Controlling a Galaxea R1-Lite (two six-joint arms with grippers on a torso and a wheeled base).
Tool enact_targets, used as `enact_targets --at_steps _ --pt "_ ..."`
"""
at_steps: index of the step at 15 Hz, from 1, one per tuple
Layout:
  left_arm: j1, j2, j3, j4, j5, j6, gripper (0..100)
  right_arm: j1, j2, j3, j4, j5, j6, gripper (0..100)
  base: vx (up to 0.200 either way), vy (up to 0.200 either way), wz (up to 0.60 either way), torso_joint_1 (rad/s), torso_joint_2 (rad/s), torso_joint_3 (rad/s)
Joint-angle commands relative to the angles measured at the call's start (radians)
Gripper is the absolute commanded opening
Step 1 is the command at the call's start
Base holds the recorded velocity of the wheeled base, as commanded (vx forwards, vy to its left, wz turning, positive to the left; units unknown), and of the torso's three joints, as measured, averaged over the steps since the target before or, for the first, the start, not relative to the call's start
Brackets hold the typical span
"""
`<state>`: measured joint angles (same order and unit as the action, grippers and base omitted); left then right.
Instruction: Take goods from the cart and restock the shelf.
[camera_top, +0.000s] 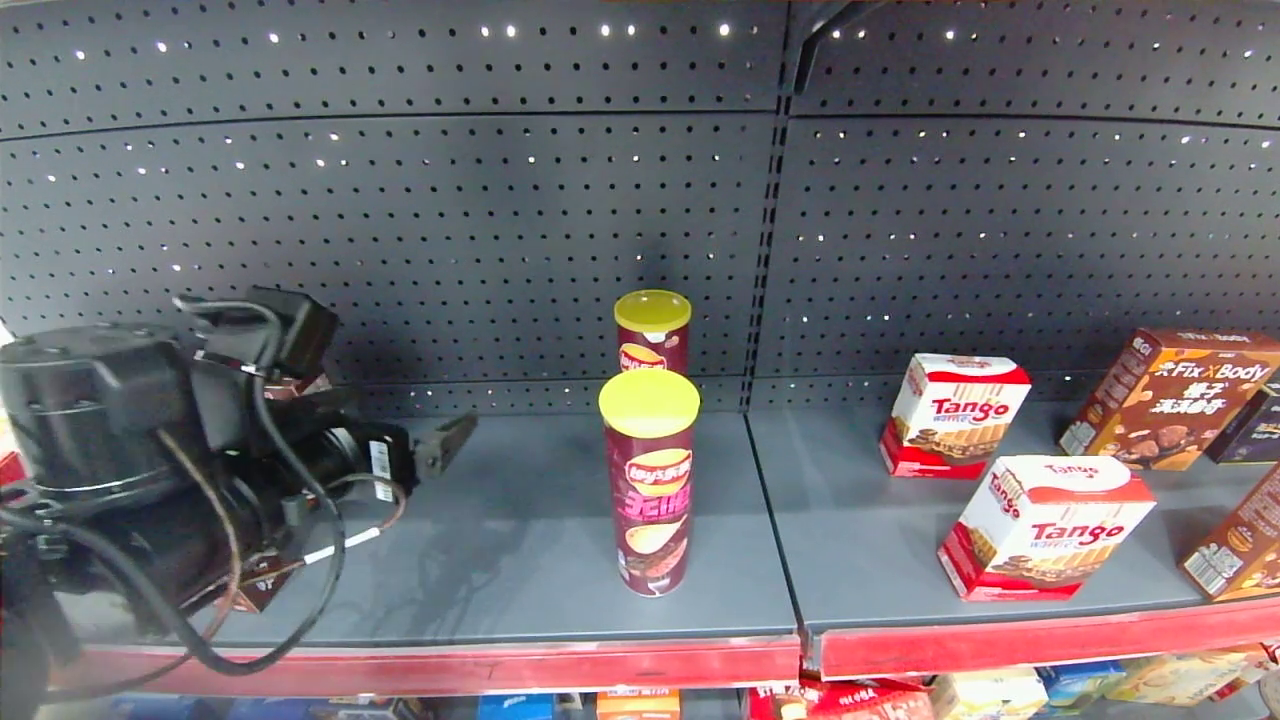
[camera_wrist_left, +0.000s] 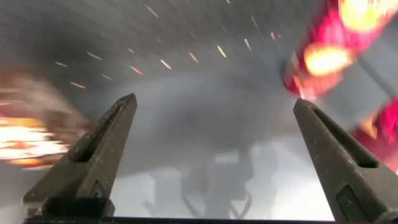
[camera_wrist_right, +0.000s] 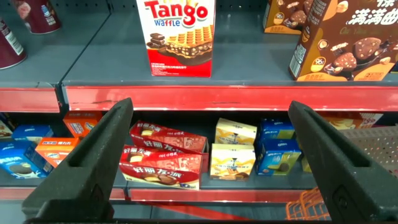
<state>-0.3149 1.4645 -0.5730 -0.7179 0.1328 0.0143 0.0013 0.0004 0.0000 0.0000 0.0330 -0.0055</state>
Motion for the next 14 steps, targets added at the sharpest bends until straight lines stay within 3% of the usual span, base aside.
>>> enact_targets --at_steps 1,4,10,12,14 --pt "0.083 -0.204 0.005 0.025 0.013 0.0 100 0.0 0.0 0.0 0.0 0.001 -0.001 100 0.0 0.0 0.0 0.0 0.0 0.0" --pt "0.171 -0.369 0.027 0.063 0.013 0.0 100 0.0 0.0 0.0 0.0 0.001 -0.001 100 0.0 0.0 0.0 0.0 0.0 0.0" --pt "0.194 -0.73 0.013 0.236 0.062 0.003 100 0.0 0.0 0.0 0.0 0.001 -0.001 100 0.0 0.0 0.0 0.0 0.0 0.0" --pt "0.192 -0.857 0.038 0.365 0.136 0.001 100 0.0 0.0 0.0 0.0 0.001 -0.001 100 0.0 0.0 0.0 0.0 0.0 0.0" --pt "0.194 -0.984 0.051 0.517 0.153 0.001 100 0.0 0.0 0.0 0.0 0.001 -0.001 100 0.0 0.0 0.0 0.0 0.0 0.0"
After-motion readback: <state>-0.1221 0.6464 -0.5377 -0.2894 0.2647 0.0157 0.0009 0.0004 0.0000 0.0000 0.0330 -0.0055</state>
